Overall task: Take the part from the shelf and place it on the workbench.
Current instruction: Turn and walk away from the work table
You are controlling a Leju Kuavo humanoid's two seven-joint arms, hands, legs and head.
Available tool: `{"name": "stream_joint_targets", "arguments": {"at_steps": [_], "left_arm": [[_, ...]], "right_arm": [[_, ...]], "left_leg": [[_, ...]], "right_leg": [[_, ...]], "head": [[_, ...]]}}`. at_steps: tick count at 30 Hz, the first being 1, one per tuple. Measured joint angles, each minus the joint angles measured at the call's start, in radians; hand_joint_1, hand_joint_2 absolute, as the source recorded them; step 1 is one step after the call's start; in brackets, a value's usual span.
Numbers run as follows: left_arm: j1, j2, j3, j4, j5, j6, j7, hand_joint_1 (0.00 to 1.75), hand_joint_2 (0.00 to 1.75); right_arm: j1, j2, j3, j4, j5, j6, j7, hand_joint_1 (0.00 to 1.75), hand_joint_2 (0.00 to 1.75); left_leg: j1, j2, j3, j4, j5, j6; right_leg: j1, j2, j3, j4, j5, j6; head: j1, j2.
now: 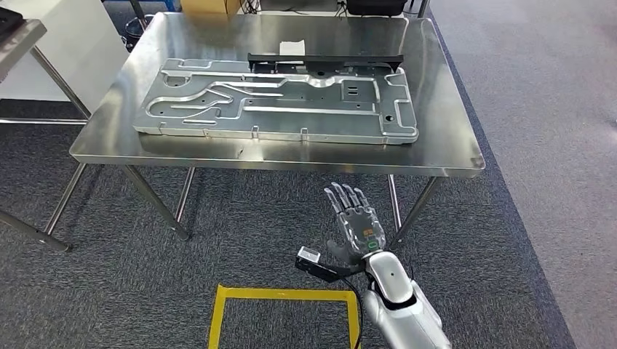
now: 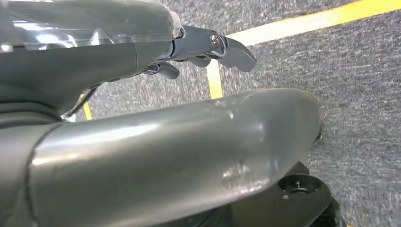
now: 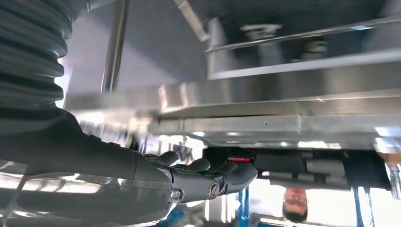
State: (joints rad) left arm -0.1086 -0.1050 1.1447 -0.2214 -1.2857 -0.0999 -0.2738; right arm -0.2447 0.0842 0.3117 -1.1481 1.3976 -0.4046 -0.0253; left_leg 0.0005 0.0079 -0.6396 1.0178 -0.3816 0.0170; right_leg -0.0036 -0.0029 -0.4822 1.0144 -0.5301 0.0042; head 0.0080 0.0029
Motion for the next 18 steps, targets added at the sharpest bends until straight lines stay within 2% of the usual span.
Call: {"name": "stream_joint_targets", "arguments": {"at_steps": [1, 3, 4, 5, 7, 8, 9, 10, 11, 12, 13, 14, 15, 16, 18], "left_arm": [[0.003, 0.0, 0.008, 0.0, 0.009, 0.001, -0.002, 0.0, 0.0], [0.01, 0.0, 0.025, 0.0, 0.027, 0.004, -0.003, 0.0, 0.0], [0.014, 0.001, 0.033, 0.0, 0.033, 0.006, -0.003, 0.0, 0.0], [0.018, 0.001, 0.041, 0.0, 0.039, 0.009, -0.003, 0.0, 0.0], [0.021, 0.001, 0.056, 0.0, 0.053, 0.012, -0.005, 0.0, 0.0], [0.022, 0.0, 0.064, 0.0, 0.062, 0.014, -0.007, 0.0, 0.0], [0.022, -0.001, 0.072, 0.0, 0.072, 0.015, -0.009, 0.0, 0.0], [0.023, -0.002, 0.081, 0.0, 0.082, 0.016, -0.011, 0.0, 0.0], [0.024, -0.002, 0.09, 0.0, 0.091, 0.018, -0.012, 0.0, 0.0], [0.024, -0.003, 0.099, 0.0, 0.1, 0.02, -0.013, 0.0, 0.0], [0.025, -0.004, 0.108, 0.0, 0.108, 0.021, -0.013, 0.0, 0.0], [0.024, -0.005, 0.117, 0.0, 0.114, 0.022, -0.014, 0.0, 0.0], [0.024, -0.007, 0.125, 0.0, 0.118, 0.023, -0.014, 0.0, 0.0], [0.025, -0.008, 0.131, 0.0, 0.12, 0.024, -0.015, 0.0, 0.0], [0.027, -0.012, 0.142, 0.0, 0.121, 0.025, -0.016, 0.0, 0.0]], "right_arm": [[0.04, 0.009, -0.023, -0.016, -0.056, -0.017, -0.037, 0.0, 1.75], [0.121, 0.025, -0.082, -0.033, -0.168, -0.038, -0.111, 0.0, 1.75], [0.155, 0.034, -0.114, -0.036, -0.217, -0.043, -0.148, 0.0, 1.75], [0.182, 0.041, -0.146, -0.036, -0.261, -0.047, -0.184, 0.0, 1.75], [0.225, 0.055, -0.218, -0.028, -0.344, -0.049, -0.257, 0.0, 1.75], [0.244, 0.061, -0.259, -0.017, -0.385, -0.044, -0.293, 0.0, 1.75], [0.26, 0.068, -0.309, 0.001, -0.429, -0.034, -0.331, 0.0, 1.75], [0.272, 0.073, -0.367, 0.029, -0.473, -0.019, -0.374, 0.0, 1.75], [0.28, 0.078, -0.43, 0.062, -0.512, 0.0, -0.42, 0.0, 1.75], [0.284, 0.081, -0.502, 0.103, -0.547, 0.022, -0.47, 0.0, 1.75], [0.284, 0.083, -0.581, 0.149, -0.569, 0.043, -0.523, 0.0, 1.75], [0.283, 0.084, -0.66, 0.198, -0.579, 0.059, -0.569, 0.0, 1.75], [0.282, 0.084, -0.737, 0.245, -0.58, 0.069, -0.602, 0.0, 1.75], [0.282, 0.085, -0.805, 0.288, -0.576, 0.075, -0.622, 0.0, 1.75], [0.282, 0.086, -0.912, 0.355, -0.559, 0.08, -0.631, 0.0, 1.75]], "left_leg": [[0.0, 0.0, -0.002, 0.0, 0.007, -0.006], [0.003, -0.003, -0.007, 0.001, 0.011, -0.019], [0.004, -0.005, -0.013, 0.014, -0.01, -0.024], [0.005, -0.007, -0.024, 0.046, -0.051, -0.03], [0.01, -0.007, -0.052, 0.162, -0.158, -0.038], [0.012, -0.007, -0.059, 0.225, -0.191, -0.042], [0.013, -0.007, -0.057, 0.269, -0.196, -0.044], [0.014, -0.006, -0.041, 0.283, -0.176, -0.046], [0.014, -0.007, -0.01, 0.265, -0.144, -0.047], [0.016, -0.008, 0.039, 0.214, -0.12, -0.046], [0.015, -0.011, 0.098, 0.137, -0.121, -0.043], [0.013, -0.013, 0.148, 0.065, -0.136, -0.037], [0.01, -0.015, 0.183, 0.009, -0.156, -0.029], [0.007, -0.016, 0.198, -0.021, -0.169, -0.021], [0.006, -0.012, 0.186, -0.027, -0.156, -0.001]], "right_leg": [[0.004, 0.0, 0.013, -0.026, -0.008, -0.004], [0.001, -0.004, 0.005, -0.035, 0.006, -0.016], [-0.001, -0.007, -0.003, -0.038, 0.017, -0.024], [-0.004, -0.009, -0.014, -0.041, 0.03, -0.031], [-0.004, -0.009, -0.045, -0.039, 0.054, -0.038], [-0.003, -0.01, -0.062, -0.037, 0.066, -0.036], [-0.003, -0.012, -0.079, -0.035, 0.077, -0.034], [-0.003, -0.014, -0.096, -0.03, 0.087, -0.031], [-0.005, -0.015, -0.113, -0.023, 0.096, -0.028], [-0.006, -0.016, -0.129, -0.015, 0.103, -0.023], [-0.006, -0.015, -0.142, -0.006, 0.11, -0.018], [-0.006, -0.015, -0.151, 0.001, 0.116, -0.011], [-0.005, -0.015, -0.156, 0.005, 0.123, -0.004], [-0.006, -0.015, -0.157, 0.005, 0.132, 0.002], [-0.009, -0.013, -0.162, 0.003, 0.142, 0.016]], "head": [[0.0, 0.0], [0.001, 0.0], [0.0, 0.0], [-0.001, 0.0], [-0.004, 0.0], [-0.004, 0.0], [-0.004, 0.0], [-0.004, 0.0], [-0.004, 0.0], [-0.004, 0.0], [-0.004, 0.0], [-0.004, 0.0], [-0.004, 0.0], [-0.004, 0.0], [-0.005, 0.0]]}}
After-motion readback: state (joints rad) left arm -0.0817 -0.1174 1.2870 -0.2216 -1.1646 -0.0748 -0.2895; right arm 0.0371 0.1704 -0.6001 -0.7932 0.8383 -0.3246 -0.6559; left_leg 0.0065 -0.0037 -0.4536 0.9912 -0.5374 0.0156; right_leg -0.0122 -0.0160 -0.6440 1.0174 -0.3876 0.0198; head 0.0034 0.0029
